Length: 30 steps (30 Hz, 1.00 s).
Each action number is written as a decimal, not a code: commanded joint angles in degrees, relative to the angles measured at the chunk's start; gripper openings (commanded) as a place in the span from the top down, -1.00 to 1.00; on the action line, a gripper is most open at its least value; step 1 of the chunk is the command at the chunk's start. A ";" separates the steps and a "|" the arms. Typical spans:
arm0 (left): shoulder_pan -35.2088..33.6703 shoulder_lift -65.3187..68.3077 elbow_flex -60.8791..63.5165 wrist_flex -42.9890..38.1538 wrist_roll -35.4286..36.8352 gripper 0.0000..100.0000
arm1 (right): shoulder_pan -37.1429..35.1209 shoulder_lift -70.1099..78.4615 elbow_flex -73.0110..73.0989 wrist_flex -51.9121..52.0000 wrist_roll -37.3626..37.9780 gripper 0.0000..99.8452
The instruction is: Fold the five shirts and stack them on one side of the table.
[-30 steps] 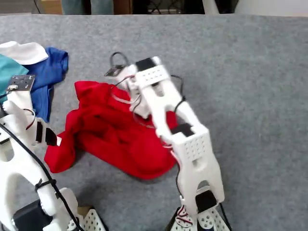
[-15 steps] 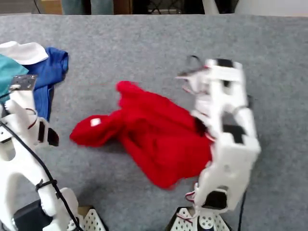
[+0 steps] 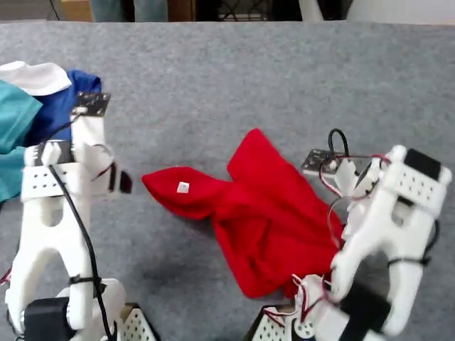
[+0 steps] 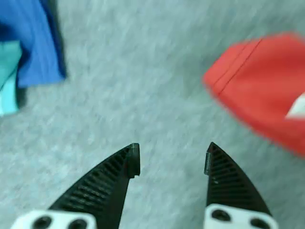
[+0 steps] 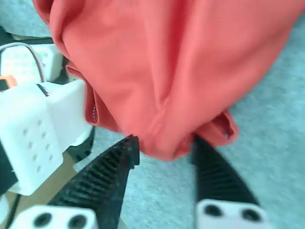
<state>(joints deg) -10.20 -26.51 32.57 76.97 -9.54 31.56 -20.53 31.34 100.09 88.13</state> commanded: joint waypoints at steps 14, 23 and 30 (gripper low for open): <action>19.30 18.29 6.99 -29.54 16.53 0.55 | -10.64 -7.60 -7.87 -10.46 -27.78 0.46; 19.03 22.07 5.05 -26.99 12.04 0.94 | -31.47 6.99 -14.55 -22.24 -41.49 0.46; 13.58 11.96 0.31 -13.98 4.13 0.94 | -41.49 28.18 -23.34 -32.88 -45.36 0.46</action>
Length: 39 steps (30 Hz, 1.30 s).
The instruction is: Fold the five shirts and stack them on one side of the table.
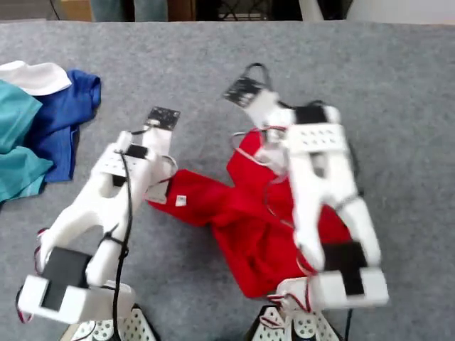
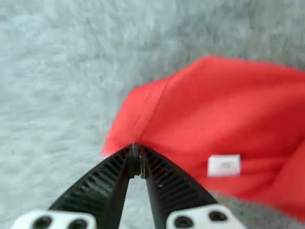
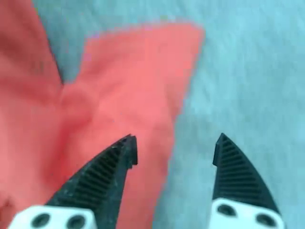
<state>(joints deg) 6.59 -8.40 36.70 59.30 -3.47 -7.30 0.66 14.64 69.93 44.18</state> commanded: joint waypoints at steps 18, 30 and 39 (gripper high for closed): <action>-15.08 -25.49 5.41 5.89 -2.46 0.94 | 12.57 33.89 -57.54 24.00 -4.66 0.97; -3.56 -25.41 11.21 -7.30 0.88 0.81 | 30.51 35.12 -75.47 27.60 -4.66 0.97; 6.46 -25.41 5.05 -5.36 10.64 0.61 | 31.91 36.35 -78.99 29.71 -6.86 0.21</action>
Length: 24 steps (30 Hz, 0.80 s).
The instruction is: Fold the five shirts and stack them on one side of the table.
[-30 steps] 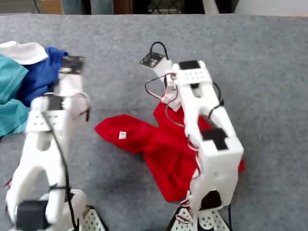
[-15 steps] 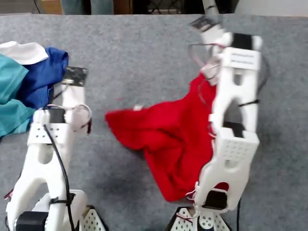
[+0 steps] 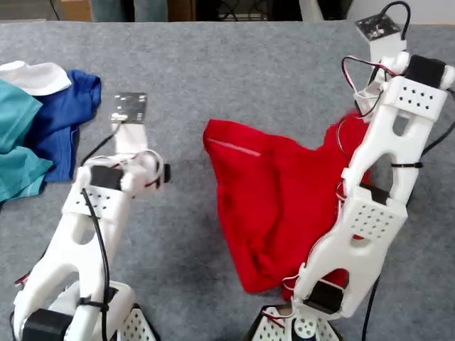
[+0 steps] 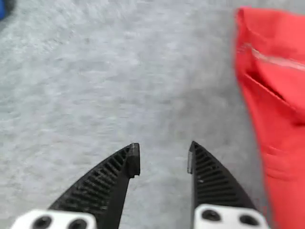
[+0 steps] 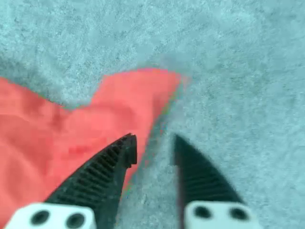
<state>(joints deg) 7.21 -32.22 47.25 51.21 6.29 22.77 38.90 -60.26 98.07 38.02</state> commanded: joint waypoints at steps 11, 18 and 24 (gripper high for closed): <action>25.27 16.53 -18.68 4.84 3.87 0.52 | 10.73 -17.71 8.22 3.16 -0.18 0.32; 29.76 44.92 -34.15 6.68 7.03 0.53 | 12.48 -25.54 28.00 0.09 2.81 0.50; 29.58 53.10 -39.16 12.22 1.58 0.96 | 12.48 -26.77 36.88 -4.22 3.87 0.51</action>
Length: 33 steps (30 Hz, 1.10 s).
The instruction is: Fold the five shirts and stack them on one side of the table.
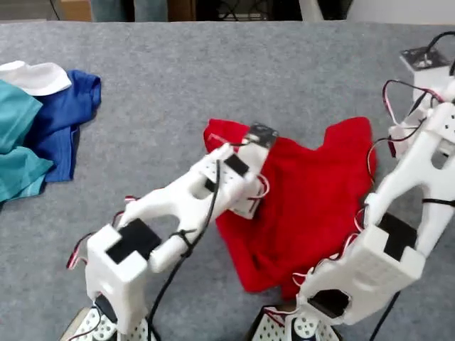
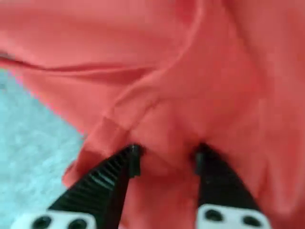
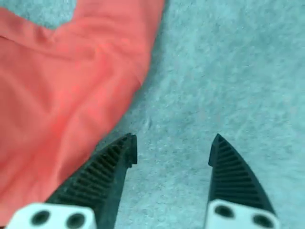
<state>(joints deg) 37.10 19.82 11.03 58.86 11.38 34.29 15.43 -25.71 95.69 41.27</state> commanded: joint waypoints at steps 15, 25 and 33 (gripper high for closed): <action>-23.69 -34.11 30.11 8.44 -16.18 0.94 | -4.66 -3.12 15.96 -10.46 0.44 0.51; -42.95 -59.34 45.14 14.68 -23.21 0.94 | -15.91 -3.12 22.64 -11.87 0.09 0.51; -55.52 -76.48 50.86 18.20 -34.81 0.94 | -27.08 -1.45 23.25 -19.87 -8.00 0.51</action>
<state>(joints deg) -13.98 -51.47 60.97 76.62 -17.19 10.55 15.43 -1.89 78.55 36.26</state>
